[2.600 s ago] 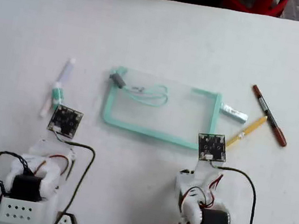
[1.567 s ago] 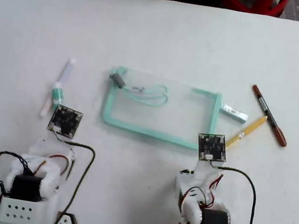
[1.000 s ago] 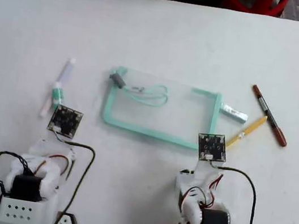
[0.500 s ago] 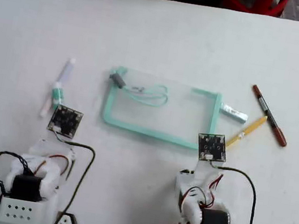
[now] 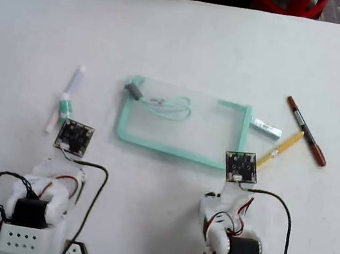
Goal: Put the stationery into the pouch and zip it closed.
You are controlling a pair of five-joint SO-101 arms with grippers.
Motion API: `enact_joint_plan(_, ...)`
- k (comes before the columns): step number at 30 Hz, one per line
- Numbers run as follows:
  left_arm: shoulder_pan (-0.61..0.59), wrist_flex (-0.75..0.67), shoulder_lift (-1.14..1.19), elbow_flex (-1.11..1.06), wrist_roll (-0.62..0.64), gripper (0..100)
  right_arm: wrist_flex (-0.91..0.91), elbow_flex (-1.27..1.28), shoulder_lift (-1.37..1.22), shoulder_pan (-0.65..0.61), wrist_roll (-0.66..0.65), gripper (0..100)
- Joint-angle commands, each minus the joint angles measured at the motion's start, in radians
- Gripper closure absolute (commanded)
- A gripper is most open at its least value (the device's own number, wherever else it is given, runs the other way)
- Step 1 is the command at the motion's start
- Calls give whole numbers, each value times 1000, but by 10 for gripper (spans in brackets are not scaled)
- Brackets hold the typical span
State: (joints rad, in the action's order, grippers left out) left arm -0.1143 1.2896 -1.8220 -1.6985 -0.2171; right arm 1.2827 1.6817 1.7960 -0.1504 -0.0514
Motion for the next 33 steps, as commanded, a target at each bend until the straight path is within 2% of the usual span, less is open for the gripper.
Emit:
enact_joint_plan(1, 4, -3, 2, 6, 2, 973, -13, 9, 5, 2, -5, 954)
enact_joint_plan(12, 2, -3, 2, 6, 2, 974, -36, 9, 5, -21, -5, 950)
enact_joint_plan(15, 2, -3, 2, 6, 2, 975, -191, 9, 5, -82, -5, 950)
enact_joint_plan(17, 4, -12, 2, 15, 2, 973, -363, 5, 7, -122, -5, 947)
enact_joint_plan(19, -7, -38, 1, 61, -5, 973, -536, 8, 5, -136, -5, 911)
enact_joint_plan(21, -45, -37, 1, 89, -5, 973, -628, 8, 5, -140, 3, 840)
enact_joint_plan(23, -82, -46, 1, 89, -5, 973, -667, 8, 5, -150, 32, 764)
enact_joint_plan(26, -84, -74, 1, 94, -9, 973, -625, 8, 5, -151, 153, 692)
enact_joint_plan(28, -84, -98, 1, 95, -77, 973, -575, 8, 5, -151, 198, 691)
enact_joint_plan(31, -53, -137, 1, 95, -259, 973, -536, 8, 5, -150, 176, 697)
enact_joint_plan(33, -24, -169, 1, 95, -318, 974, -507, 8, 5, -140, 167, 707)
